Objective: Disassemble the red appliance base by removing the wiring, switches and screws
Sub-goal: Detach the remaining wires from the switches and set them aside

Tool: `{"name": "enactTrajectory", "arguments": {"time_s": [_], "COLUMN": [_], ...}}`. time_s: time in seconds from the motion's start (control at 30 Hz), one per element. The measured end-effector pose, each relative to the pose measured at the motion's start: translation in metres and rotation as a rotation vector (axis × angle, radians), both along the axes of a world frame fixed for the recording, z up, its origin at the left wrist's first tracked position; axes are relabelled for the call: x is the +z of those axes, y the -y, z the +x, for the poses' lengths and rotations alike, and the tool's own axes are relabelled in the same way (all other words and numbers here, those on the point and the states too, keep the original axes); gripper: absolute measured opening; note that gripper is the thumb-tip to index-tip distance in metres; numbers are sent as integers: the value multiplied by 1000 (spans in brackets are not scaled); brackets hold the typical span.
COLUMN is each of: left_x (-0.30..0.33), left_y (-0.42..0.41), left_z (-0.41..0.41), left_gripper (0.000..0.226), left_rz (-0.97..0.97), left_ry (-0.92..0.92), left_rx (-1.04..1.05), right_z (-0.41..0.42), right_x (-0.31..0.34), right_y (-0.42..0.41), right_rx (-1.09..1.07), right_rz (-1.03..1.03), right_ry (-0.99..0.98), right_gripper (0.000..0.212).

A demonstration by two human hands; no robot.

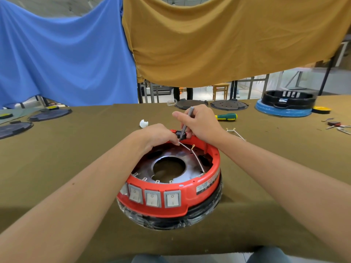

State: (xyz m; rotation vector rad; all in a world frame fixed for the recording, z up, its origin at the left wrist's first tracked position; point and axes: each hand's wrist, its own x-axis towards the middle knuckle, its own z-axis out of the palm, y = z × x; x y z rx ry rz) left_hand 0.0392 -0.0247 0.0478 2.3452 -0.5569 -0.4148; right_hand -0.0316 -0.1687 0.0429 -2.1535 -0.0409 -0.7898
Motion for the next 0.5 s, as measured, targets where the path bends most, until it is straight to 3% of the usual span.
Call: {"name": "enactTrajectory", "arguments": {"time_s": [0.2, 0.5], "left_x": [-1, -1], "left_y": [0, -1], "left_z": [0, 1], "left_gripper": [26, 34], "left_rz": [-15, -5], "left_ry": [15, -6], "left_rx": [-3, -26], "right_z": [-2, 4], "right_x": [2, -4], "right_y": [-7, 4], "right_rx": [-47, 32], "right_rz": [-224, 57], "right_ry": [76, 0], "right_gripper": [46, 46]}}
